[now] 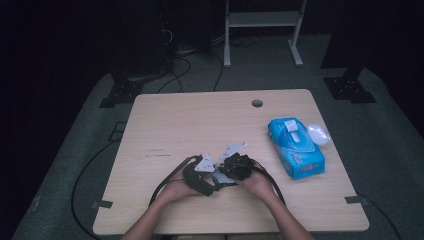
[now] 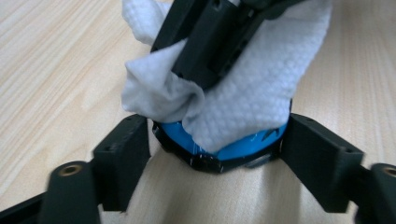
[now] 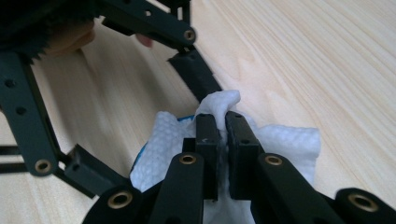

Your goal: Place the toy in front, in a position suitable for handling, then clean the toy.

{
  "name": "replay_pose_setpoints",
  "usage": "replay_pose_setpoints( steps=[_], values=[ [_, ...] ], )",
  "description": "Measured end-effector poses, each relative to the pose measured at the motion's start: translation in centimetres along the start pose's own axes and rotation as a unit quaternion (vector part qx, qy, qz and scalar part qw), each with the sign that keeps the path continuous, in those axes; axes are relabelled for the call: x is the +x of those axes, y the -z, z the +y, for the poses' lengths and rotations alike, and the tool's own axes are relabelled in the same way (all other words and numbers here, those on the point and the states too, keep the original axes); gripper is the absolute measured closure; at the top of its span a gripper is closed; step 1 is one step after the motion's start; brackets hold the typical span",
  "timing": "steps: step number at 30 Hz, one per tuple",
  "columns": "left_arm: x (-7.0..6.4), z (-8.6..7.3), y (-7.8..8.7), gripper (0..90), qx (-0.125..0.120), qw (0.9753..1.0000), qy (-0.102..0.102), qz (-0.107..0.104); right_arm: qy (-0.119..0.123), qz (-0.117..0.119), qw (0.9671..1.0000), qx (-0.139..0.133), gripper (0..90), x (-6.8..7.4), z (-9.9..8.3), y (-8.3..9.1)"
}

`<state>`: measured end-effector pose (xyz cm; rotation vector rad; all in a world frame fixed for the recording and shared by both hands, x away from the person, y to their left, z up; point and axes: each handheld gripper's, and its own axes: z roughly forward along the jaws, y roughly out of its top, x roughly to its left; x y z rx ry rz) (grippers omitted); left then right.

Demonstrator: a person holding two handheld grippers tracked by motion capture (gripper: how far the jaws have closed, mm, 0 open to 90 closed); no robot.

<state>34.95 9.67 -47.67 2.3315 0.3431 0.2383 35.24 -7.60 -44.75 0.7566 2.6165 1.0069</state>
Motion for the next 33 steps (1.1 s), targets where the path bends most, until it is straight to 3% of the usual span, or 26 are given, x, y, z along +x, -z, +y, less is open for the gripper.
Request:
replay_pose_setpoints(
  steps=[5, 9, 13, 15, 18, 24, 29, 31, 33],
  values=[
    [0.1, 0.2, -0.5, 17.4, -0.004, 0.9999, 0.012, -0.003, 0.011, 0.006, 0.9999, 0.004, 84.5, 0.5, 0.4, -0.4],
    [0.1, 0.2, -0.3, 21.7, -0.001, 0.9999, 0.010, -0.008, 0.007, 0.012, 0.9999, 0.004, 84.4, 0.3, 0.4, -0.3],
    [0.0, 0.3, -0.4, 22.3, -0.002, 0.9999, 0.008, -0.007, 0.003, -0.008, 0.9999, 0.006, 84.4, -0.4, 0.2, 0.6],
    [0.0, 0.4, -0.5, 22.1, -0.005, 0.9999, 0.012, -0.010, -0.008, -0.016, 0.9998, 0.005, 84.5, -1.0, -0.1, 1.0],
    [0.0, 0.9, -0.9, 19.8, -0.003, 0.9999, 0.012, -0.009, -0.022, -0.006, 0.9997, -0.002, 84.5, -1.2, -0.4, 0.7],
    [0.2, 1.0, -1.0, 20.6, 0.001, 0.9999, 0.009, -0.012, 0.003, -0.002, 0.9999, 0.010, 84.4, -0.3, 0.2, 0.2],
    [-0.1, 1.1, -1.0, 21.4, 0.005, 1.0000, 0.001, -0.005, -0.030, -0.019, 0.9994, 0.005, 84.5, -1.8, -0.6, 1.1],
    [0.0, 1.1, -1.0, 21.5, 0.004, 1.0000, 0.002, -0.006, -0.022, -0.025, 0.9994, 0.005, 84.6, -1.4, -0.4, 0.9],
    [0.0, 1.1, -1.0, 21.5, 0.004, 1.0000, 0.003, -0.007, -0.014, -0.014, 0.9998, 0.005, 84.6, -0.6, 0.0, 0.4]
  ],
)
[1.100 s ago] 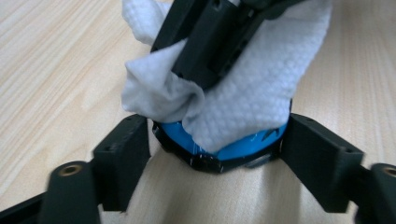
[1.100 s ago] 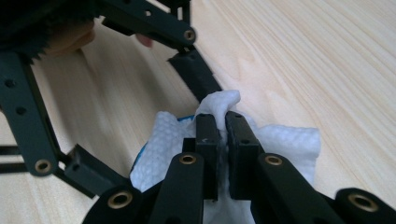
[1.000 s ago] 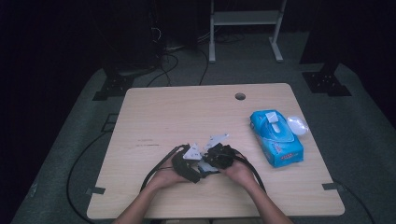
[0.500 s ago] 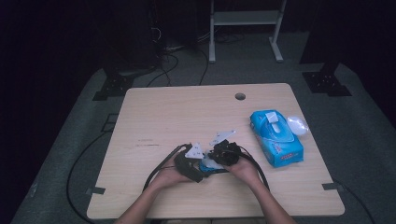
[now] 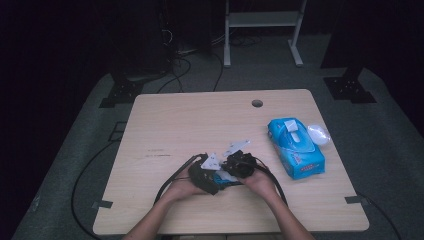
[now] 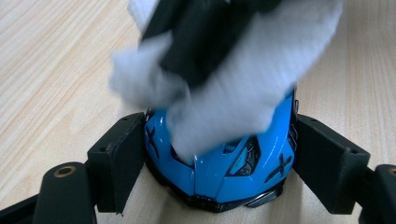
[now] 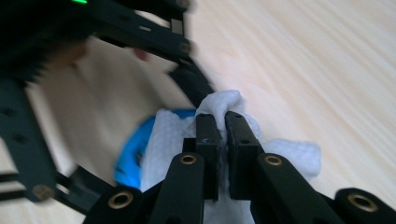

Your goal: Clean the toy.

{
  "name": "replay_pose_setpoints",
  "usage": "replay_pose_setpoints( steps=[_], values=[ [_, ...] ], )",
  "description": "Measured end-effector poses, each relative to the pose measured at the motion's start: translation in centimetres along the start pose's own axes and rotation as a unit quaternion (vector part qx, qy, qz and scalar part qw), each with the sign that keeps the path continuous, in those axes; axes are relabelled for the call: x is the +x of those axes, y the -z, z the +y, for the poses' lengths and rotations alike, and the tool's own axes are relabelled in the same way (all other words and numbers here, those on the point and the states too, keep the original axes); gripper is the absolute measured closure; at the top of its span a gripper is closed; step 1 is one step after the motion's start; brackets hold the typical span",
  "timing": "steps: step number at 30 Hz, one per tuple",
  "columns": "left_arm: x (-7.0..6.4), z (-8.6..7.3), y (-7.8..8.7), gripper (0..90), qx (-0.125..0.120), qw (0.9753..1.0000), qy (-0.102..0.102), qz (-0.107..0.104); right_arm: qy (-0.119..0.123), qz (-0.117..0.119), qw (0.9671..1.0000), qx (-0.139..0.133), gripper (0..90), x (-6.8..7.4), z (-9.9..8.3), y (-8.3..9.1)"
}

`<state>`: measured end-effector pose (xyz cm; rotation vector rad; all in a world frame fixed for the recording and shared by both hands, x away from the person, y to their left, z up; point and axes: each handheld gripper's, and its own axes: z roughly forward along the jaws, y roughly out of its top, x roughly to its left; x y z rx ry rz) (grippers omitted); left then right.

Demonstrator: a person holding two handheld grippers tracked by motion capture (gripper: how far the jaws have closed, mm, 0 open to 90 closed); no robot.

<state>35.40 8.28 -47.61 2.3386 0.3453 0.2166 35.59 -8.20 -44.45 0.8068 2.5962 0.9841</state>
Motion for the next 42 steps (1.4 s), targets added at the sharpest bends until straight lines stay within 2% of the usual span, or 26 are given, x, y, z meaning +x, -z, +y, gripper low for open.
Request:
replay_pose_setpoints(
  steps=[1, 2, 4, 5, 6, 9, 11, 12, 13, 15, 18, 22, 25, 27, 29, 36, 39, 42],
  values=[
    [0.1, 0.0, 0.0, 21.5, 0.003, 1.0000, -0.002, -0.004, 0.003, 0.005, 1.0000, 0.001, 84.6, 0.4, 0.2, -0.3],
    [-0.1, -0.1, 0.0, 21.5, -0.004, 0.9999, 0.010, -0.003, 0.008, 0.010, 0.9999, -0.002, 84.6, 0.8, 0.4, -0.6],
    [0.0, -0.1, 0.1, 21.5, 0.000, 1.0000, 0.002, -0.002, 0.013, 0.012, 0.9998, 0.001, 84.6, 1.1, 0.6, -0.8],
    [0.1, -0.1, 0.1, 21.6, 0.003, 1.0000, -0.003, -0.003, 0.012, 0.015, 0.9998, 0.001, 84.6, 1.0, 0.5, -0.7],
    [0.0, -0.1, 0.0, 21.6, -0.002, 1.0000, 0.001, 0.001, 0.010, 0.016, 0.9998, 0.002, 84.6, 0.7, 0.4, -0.6],
    [0.0, -0.1, 0.1, 21.6, -0.004, 1.0000, 0.001, 0.002, -0.005, -0.005, 1.0000, -0.004, 84.6, -0.5, -0.3, 0.3],
    [-0.1, -0.1, 0.0, 21.6, -0.002, 1.0000, -0.001, 0.003, -0.028, -0.011, 0.9995, -0.009, 84.7, -1.4, -0.9, 1.0],
    [-0.1, -0.1, 0.0, 21.6, -0.001, 1.0000, -0.002, 0.004, -0.031, -0.012, 0.9994, -0.008, 84.7, -1.4, -1.0, 1.1],
    [-0.1, 0.0, 0.0, 21.7, -0.001, 1.0000, -0.002, 0.004, -0.028, -0.012, 0.9995, -0.009, 84.8, -1.3, -0.9, 1.1],
    [-0.1, -0.1, 0.0, 21.6, -0.002, 1.0000, 0.000, 0.003, -0.019, 0.004, 0.9998, -0.009, 84.7, -0.6, -0.6, 0.8],
    [-0.1, -0.1, 0.1, 21.7, -0.002, 1.0000, 0.001, 0.004, 0.003, 0.000, 1.0000, 0.000, 84.7, 0.0, -0.2, 0.4],
    [-0.1, -0.1, 0.1, 21.6, -0.001, 1.0000, -0.001, 0.006, -0.021, -0.013, 0.9997, -0.005, 84.7, -1.4, -1.0, 1.4],
    [-0.1, -0.2, 0.2, 21.7, -0.002, 1.0000, 0.002, 0.007, -0.037, -0.036, 0.9987, 0.005, 84.7, -3.0, -2.2, 2.4],
    [-0.1, -0.2, 0.2, 21.7, -0.001, 1.0000, 0.000, 0.007, -0.059, -0.029, 0.9978, -0.001, 84.7, -3.9, -3.1, 3.1],
    [-0.1, -0.2, 0.2, 21.7, 0.000, 1.0000, -0.001, 0.008, -0.055, -0.034, 0.9979, -0.002, 84.8, -3.7, -3.1, 3.2],
    [-0.2, -0.2, 0.2, 21.7, -0.002, 1.0000, 0.003, 0.007, -0.032, -0.013, 0.9993, -0.012, 84.7, -2.2, -1.6, 1.8],
    [-0.2, -0.2, 0.1, 21.7, -0.004, 1.0000, 0.001, 0.008, -0.037, -0.011, 0.9992, -0.005, 84.7, -2.8, -1.8, 2.0],
    [-0.2, -0.2, 0.1, 21.7, -0.003, 1.0000, 0.000, 0.007, -0.053, -0.010, 0.9985, -0.001, 84.7, -3.3, -2.0, 2.1]
  ],
)
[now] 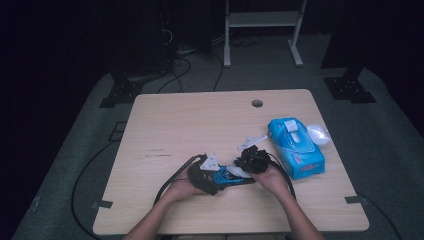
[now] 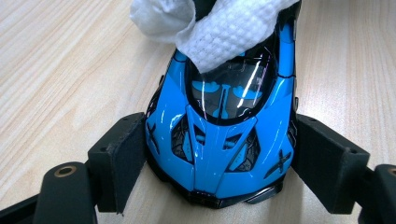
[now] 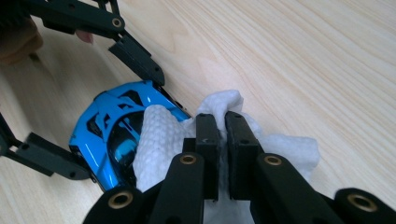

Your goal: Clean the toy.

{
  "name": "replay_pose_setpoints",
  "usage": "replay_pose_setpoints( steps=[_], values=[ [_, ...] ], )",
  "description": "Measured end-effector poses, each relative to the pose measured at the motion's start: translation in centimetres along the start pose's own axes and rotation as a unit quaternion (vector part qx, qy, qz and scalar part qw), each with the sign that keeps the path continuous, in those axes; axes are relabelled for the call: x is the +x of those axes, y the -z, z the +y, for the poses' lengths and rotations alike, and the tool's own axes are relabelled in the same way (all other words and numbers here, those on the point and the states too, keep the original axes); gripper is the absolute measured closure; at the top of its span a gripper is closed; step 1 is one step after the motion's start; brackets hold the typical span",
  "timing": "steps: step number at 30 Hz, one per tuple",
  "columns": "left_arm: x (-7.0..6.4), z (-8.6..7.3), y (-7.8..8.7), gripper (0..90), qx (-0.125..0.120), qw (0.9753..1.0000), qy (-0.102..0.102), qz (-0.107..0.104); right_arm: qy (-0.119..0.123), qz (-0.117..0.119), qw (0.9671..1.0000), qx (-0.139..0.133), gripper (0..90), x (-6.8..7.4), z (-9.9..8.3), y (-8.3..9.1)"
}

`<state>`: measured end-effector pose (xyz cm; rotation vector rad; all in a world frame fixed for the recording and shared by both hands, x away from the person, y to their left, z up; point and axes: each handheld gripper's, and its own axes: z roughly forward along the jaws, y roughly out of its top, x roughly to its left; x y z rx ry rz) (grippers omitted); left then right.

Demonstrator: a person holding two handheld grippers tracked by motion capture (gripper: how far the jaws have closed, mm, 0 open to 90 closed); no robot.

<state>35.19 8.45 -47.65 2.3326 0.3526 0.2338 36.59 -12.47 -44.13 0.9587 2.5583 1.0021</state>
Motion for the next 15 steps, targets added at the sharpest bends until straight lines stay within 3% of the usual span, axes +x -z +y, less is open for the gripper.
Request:
replay_pose_setpoints(
  steps=[3, 6, 10, 12, 15],
  values=[
    [0.0, 0.0, 0.0, 21.7, 0.002, 1.0000, 0.001, 0.000, 0.004, 0.022, 0.9996, -0.016, 84.6, 0.8, 0.3, -0.5],
    [0.0, -0.1, 0.0, 21.7, -0.002, 1.0000, 0.002, 0.001, 0.018, 0.023, 0.9995, -0.015, 84.6, 1.2, 0.4, -0.6],
    [0.0, -0.1, 0.0, 21.7, -0.001, 1.0000, 0.000, 0.000, 0.007, -0.003, 1.0000, -0.003, 84.7, -0.3, -1.0, 1.2],
    [0.0, 0.0, 0.0, 21.7, 0.001, 1.0000, 0.000, 0.001, -0.012, 0.002, 0.9999, -0.009, 84.7, -0.6, -1.7, 1.7],
    [0.0, 0.0, 0.0, 21.7, 0.001, 1.0000, 0.002, 0.000, -0.006, 0.023, 0.9993, -0.030, 84.7, 0.4, -1.6, 1.4]
  ],
)
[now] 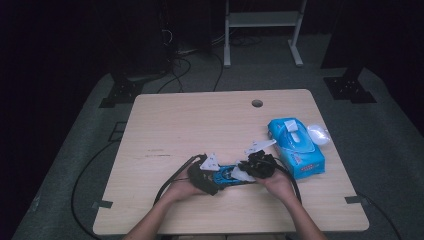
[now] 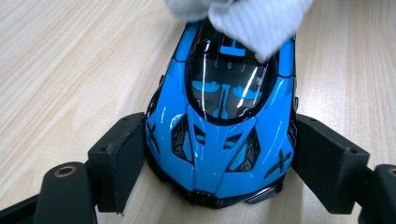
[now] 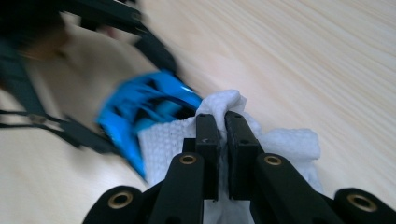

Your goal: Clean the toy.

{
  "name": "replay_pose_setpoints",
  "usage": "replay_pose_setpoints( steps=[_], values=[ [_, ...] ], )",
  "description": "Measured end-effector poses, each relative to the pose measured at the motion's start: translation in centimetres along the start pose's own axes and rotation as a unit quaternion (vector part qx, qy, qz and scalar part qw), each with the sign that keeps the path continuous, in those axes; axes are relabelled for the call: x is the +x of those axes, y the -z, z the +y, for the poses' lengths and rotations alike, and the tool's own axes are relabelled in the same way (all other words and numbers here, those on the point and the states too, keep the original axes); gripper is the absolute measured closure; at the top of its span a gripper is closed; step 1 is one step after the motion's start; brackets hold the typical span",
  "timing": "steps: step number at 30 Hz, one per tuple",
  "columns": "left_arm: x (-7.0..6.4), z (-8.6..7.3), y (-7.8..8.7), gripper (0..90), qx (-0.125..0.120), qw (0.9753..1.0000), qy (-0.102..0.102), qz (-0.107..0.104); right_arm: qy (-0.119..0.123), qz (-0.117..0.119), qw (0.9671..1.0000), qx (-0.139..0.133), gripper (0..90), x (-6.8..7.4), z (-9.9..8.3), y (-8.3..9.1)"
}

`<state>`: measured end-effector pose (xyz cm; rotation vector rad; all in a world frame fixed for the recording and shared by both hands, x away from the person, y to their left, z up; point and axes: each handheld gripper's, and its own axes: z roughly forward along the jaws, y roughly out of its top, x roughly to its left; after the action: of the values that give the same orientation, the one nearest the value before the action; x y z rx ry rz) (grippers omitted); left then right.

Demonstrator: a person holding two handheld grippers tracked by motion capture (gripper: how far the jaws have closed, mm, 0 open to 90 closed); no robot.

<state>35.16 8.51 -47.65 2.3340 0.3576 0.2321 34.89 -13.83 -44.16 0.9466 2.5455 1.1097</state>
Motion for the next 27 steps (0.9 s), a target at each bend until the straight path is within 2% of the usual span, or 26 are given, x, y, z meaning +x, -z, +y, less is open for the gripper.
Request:
replay_pose_setpoints(
  steps=[2, 5, 8, 10, 11, 12, 13, 14, 16, 18, 20, 22, 24, 27],
  values=[
    [0.0, 0.0, 0.0, 21.7, 0.000, 1.0000, 0.001, 0.000, 0.020, 0.001, 0.9998, -0.003, 84.6, 0.7, 0.2, -0.1],
    [-0.1, 0.0, 0.0, 21.7, -0.002, 1.0000, 0.002, 0.000, 0.029, -0.007, 0.9995, 0.008, 84.6, 0.5, -0.2, 0.6],
    [0.0, 0.0, 0.0, 21.7, -0.002, 1.0000, -0.001, 0.000, 0.013, -0.025, 0.9996, 0.003, 84.7, 0.0, -1.3, 1.6],
    [0.0, 0.0, 0.0, 21.7, -0.002, 1.0000, 0.001, -0.001, 0.014, -0.015, 0.9998, -0.005, 84.7, 0.4, -1.5, 1.5],
    [0.0, -0.1, 0.0, 21.7, -0.002, 1.0000, -0.001, -0.001, 0.019, -0.011, 0.9997, -0.005, 84.6, 0.7, -1.5, 1.4],
    [0.0, -0.1, 0.0, 21.8, -0.002, 1.0000, -0.001, -0.001, 0.037, -0.017, 0.9992, -0.002, 84.6, 1.2, -1.6, 1.2],
    [0.1, -0.1, 0.1, 21.8, 0.000, 1.0000, -0.002, -0.001, 0.042, -0.019, 0.9990, -0.002, 84.6, 1.4, -1.7, 1.3],
    [0.1, -0.1, 0.1, 21.9, -0.001, 1.0000, -0.002, -0.001, 0.041, -0.019, 0.9990, 0.002, 84.6, 1.3, -1.9, 1.5],
    [0.0, -0.1, 0.0, 21.9, -0.001, 1.0000, -0.003, -0.001, 0.041, -0.037, 0.9985, 0.007, 84.6, 0.8, -2.5, 2.0],
    [0.0, -0.1, 0.0, 21.9, -0.002, 1.0000, -0.002, -0.001, 0.028, -0.042, 0.9987, 0.004, 84.6, 0.3, -3.1, 2.5],
    [0.0, -0.1, 0.0, 21.9, -0.002, 1.0000, -0.002, -0.002, 0.027, -0.040, 0.9988, 0.001, 84.7, 0.5, -3.1, 2.5],
    [0.0, -0.1, 0.0, 21.9, -0.002, 1.0000, -0.002, -0.002, 0.029, -0.026, 0.9992, -0.004, 84.5, 1.0, -2.7, 2.0],
    [0.1, -0.1, 0.1, 21.9, -0.002, 1.0000, -0.003, -0.002, 0.041, -0.023, 0.9989, -0.007, 84.5, 1.5, -2.1, 1.5],
    [0.1, -0.1, 0.1, 22.0, -0.001, 1.0000, -0.004, -0.002, 0.044, -0.021, 0.9988, -0.003, 84.5, 1.3, -2.1, 1.5]
  ],
)
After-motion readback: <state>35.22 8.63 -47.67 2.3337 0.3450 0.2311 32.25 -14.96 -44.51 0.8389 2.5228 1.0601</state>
